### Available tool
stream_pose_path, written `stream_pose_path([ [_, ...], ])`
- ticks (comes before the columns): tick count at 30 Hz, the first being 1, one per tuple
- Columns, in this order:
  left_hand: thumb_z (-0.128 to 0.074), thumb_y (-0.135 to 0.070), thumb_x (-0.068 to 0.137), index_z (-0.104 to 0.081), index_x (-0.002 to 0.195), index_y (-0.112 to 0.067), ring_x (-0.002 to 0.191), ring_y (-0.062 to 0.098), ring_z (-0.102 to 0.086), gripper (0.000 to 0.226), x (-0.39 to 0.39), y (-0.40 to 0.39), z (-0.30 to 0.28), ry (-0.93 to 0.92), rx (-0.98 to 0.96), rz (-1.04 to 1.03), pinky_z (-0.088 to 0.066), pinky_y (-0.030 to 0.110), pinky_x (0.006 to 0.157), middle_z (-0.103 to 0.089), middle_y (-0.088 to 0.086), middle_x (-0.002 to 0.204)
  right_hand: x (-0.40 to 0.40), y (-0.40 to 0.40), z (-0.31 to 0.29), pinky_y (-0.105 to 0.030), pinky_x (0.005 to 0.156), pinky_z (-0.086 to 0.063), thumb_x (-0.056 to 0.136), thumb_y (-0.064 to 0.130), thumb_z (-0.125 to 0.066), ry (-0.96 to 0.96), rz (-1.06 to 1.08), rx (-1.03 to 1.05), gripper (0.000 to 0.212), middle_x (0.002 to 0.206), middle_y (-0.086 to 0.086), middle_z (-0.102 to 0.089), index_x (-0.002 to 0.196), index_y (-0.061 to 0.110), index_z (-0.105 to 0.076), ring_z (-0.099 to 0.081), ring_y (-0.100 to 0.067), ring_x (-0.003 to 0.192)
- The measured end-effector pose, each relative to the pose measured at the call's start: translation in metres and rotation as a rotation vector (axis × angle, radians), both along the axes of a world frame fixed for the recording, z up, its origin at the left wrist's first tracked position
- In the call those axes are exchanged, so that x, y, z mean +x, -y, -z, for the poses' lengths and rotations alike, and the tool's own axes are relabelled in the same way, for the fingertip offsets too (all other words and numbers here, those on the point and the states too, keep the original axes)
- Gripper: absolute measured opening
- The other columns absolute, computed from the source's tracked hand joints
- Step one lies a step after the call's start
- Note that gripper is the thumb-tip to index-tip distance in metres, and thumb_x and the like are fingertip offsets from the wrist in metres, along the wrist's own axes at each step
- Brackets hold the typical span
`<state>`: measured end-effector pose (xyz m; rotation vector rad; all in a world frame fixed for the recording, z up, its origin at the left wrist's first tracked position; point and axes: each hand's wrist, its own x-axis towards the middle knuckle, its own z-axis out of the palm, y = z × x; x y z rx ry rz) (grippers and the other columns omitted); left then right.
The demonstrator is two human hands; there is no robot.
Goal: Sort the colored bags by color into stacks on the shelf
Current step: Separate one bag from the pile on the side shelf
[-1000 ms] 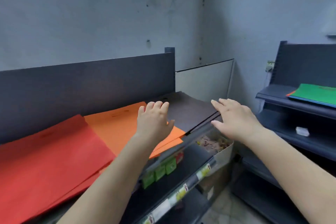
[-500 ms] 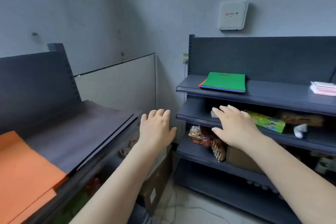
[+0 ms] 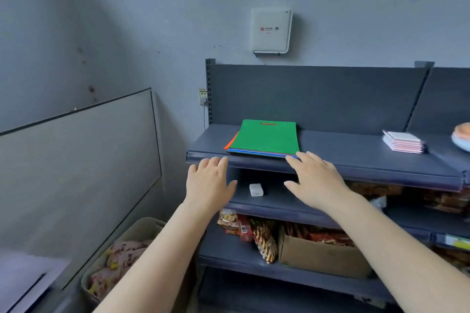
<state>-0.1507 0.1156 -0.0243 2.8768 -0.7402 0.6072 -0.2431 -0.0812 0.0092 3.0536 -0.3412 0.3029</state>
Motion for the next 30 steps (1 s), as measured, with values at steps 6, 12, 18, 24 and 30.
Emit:
stream_pose_path([
  [6, -0.042, -0.051, 0.093, -0.035, 0.139, -0.022, 0.13, 0.021, -0.04, 0.055, 0.072, 0.044, 0.003, -0.025, -0.002, 0.024, -0.033, 0.036, 0.101, -0.044, -0.003, 0.142, 0.062, 0.04, 0.002, -0.039, 0.112, -0.023, 0.095, 0.045, -0.044, 0.012, 0.041, 0.035, 0.061, 0.155, -0.003, -0.026, 0.148, 0.022, -0.025, -0.019, -0.022, 0.144],
  [12, -0.04, -0.05, 0.095, -0.034, 0.141, -0.022, 0.13, 0.022, -0.039, 0.054, 0.123, 0.084, 0.014, -0.076, 0.015, 0.046, -0.032, 0.037, 0.1, -0.043, -0.003, 0.142, 0.111, 0.082, 0.014, -0.038, 0.111, -0.025, 0.096, 0.045, -0.043, 0.006, 0.055, 0.086, 0.06, 0.154, -0.001, -0.027, 0.149, 0.022, -0.024, -0.021, -0.022, 0.143],
  [18, -0.039, -0.05, 0.096, -0.034, 0.141, -0.022, 0.131, 0.021, -0.039, 0.054, 0.176, 0.123, 0.029, -0.129, 0.042, 0.008, -0.032, 0.036, 0.1, -0.043, -0.004, 0.143, 0.163, 0.129, 0.031, -0.036, 0.11, -0.027, 0.096, 0.044, -0.044, 0.005, 0.043, 0.156, 0.061, 0.153, -0.001, -0.029, 0.149, 0.021, -0.024, -0.024, -0.02, 0.141],
  [24, -0.034, -0.055, 0.096, -0.034, 0.143, -0.025, 0.13, 0.018, -0.04, 0.056, 0.225, 0.158, 0.052, -0.202, 0.067, -0.052, -0.031, 0.033, 0.1, -0.043, -0.008, 0.143, 0.214, 0.171, 0.056, -0.036, 0.108, -0.033, 0.099, 0.044, -0.038, -0.04, 0.041, 0.25, 0.056, 0.148, -0.003, -0.035, 0.148, 0.017, -0.028, -0.034, -0.024, 0.134],
  [30, -0.031, -0.058, 0.095, -0.041, 0.138, -0.032, 0.132, 0.01, -0.038, 0.051, 0.262, 0.175, 0.071, -0.281, 0.054, -0.057, -0.027, 0.028, 0.104, -0.043, -0.015, 0.143, 0.254, 0.195, 0.081, -0.036, 0.103, -0.039, 0.099, 0.042, -0.04, -0.104, 0.116, 0.353, 0.049, 0.133, -0.006, -0.045, 0.137, 0.011, -0.043, -0.043, -0.024, 0.124],
])
